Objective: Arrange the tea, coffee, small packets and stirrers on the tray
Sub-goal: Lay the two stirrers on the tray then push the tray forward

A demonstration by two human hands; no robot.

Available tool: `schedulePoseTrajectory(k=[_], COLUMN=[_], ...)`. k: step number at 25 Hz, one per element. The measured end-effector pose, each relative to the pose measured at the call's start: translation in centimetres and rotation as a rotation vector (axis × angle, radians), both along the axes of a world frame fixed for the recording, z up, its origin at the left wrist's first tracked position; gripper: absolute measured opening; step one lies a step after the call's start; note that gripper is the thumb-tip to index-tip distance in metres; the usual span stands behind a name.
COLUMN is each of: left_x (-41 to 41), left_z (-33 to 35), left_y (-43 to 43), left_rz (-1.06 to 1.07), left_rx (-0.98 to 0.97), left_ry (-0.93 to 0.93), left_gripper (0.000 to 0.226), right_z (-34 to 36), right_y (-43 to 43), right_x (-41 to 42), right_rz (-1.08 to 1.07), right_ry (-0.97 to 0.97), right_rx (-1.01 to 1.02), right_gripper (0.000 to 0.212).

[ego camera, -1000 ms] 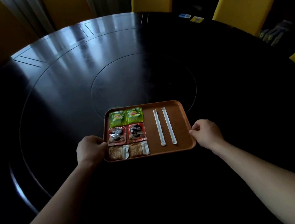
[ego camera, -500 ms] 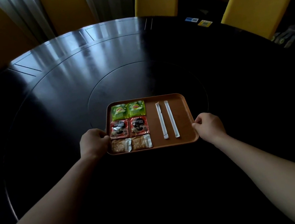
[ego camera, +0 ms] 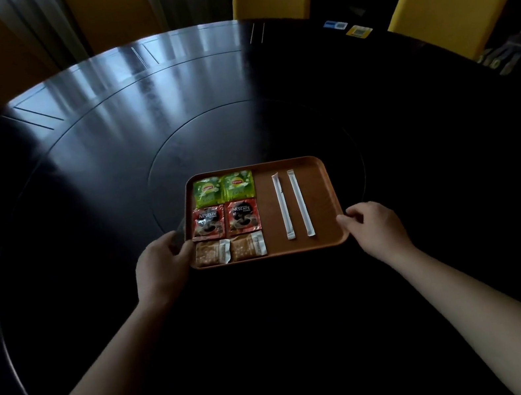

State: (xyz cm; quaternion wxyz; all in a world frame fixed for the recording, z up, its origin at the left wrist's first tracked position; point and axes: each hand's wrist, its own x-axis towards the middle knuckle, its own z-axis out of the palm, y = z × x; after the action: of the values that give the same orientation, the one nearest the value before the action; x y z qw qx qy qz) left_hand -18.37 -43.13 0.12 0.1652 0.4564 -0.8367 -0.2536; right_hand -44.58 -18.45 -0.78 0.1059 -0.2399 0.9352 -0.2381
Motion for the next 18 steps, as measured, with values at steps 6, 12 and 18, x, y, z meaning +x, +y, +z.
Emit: schedulePoseTrajectory(k=[6,12,18], left_x=[2.5,1.4,-0.5], left_z=[-1.3,-1.7,-1.9], left_y=[2.6,1.8,-0.3], left_rz=[-0.150,-0.139,-0.117], left_rx=[-0.067,-0.158,-0.159], left_ry=[-0.266,-0.237,-0.198], left_gripper=[0.073,0.058,0.053], right_z=[0.3,0.0,-0.4], right_y=[1.5,0.6,-1.5], right_x=[2.4,2.4,0.6], right_rz=[0.187,0.140,0.130], right_ry=[0.098,0.107,0.142], right_rx=[0.144,0.141,0.127], right_gripper=[0.057,0.050,0.049])
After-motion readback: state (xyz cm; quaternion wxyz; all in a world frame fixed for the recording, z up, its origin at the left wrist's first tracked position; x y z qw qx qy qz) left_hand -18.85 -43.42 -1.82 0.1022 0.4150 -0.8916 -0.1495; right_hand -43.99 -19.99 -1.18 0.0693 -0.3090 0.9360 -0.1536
